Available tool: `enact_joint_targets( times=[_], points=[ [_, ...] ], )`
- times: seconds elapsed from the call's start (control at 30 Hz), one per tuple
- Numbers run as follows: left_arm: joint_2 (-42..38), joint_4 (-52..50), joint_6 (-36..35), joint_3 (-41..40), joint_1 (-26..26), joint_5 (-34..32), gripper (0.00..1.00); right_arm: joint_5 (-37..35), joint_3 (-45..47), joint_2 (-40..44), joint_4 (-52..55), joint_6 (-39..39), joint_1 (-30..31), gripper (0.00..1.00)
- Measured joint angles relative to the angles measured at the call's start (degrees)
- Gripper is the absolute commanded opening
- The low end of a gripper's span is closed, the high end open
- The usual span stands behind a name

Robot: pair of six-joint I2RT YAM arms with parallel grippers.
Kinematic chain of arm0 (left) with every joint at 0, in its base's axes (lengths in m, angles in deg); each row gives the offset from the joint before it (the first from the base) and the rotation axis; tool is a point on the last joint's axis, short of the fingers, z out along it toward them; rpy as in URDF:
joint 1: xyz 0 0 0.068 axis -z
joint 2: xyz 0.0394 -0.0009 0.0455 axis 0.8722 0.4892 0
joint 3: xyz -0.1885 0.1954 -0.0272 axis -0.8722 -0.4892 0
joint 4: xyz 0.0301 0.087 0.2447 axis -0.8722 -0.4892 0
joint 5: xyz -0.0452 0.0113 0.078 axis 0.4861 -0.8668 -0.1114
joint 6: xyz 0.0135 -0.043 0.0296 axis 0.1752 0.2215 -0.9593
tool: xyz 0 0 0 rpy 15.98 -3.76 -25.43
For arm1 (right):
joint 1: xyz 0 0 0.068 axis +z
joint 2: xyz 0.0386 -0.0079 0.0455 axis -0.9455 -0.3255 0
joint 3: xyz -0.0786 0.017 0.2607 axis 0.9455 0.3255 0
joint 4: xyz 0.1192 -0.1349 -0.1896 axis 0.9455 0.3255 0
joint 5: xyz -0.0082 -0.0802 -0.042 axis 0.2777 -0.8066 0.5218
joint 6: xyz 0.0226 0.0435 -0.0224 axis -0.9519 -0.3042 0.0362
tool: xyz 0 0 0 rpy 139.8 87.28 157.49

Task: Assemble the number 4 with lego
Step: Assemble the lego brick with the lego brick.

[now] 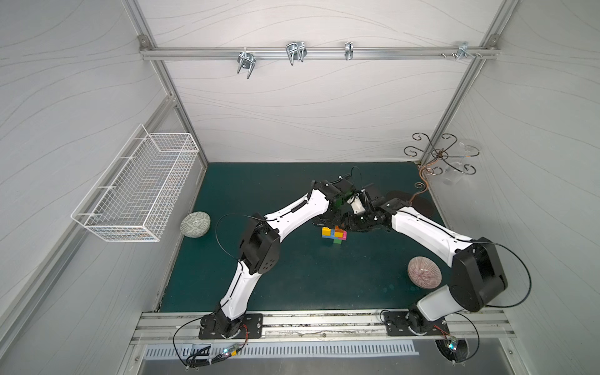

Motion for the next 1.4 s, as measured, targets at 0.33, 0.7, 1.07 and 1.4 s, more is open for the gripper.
enact_joint_targets(
  times=[0.33,0.7,1.07,1.4],
  points=[
    [0.17,-0.11,-0.15,0.28,0.0,-0.11,0.21,0.13,0.22,0.13,-0.15,0.0,-0.11,0.49],
    [-0.09,-0.11,0.22,0.28,0.0,-0.7,0.28,-0.07,0.33,0.39,0.13,0.0,-0.26,0.49],
    [-1.16,-0.04,0.26,0.0,0.09,-0.87,0.31,-0.42,-0.07,0.42,0.9,0.02,-0.31,0.49],
    [-4.24,0.52,0.2,-0.02,0.46,-0.28,0.23,-0.44,-0.63,0.07,1.55,0.02,-0.31,0.5]
  ],
)
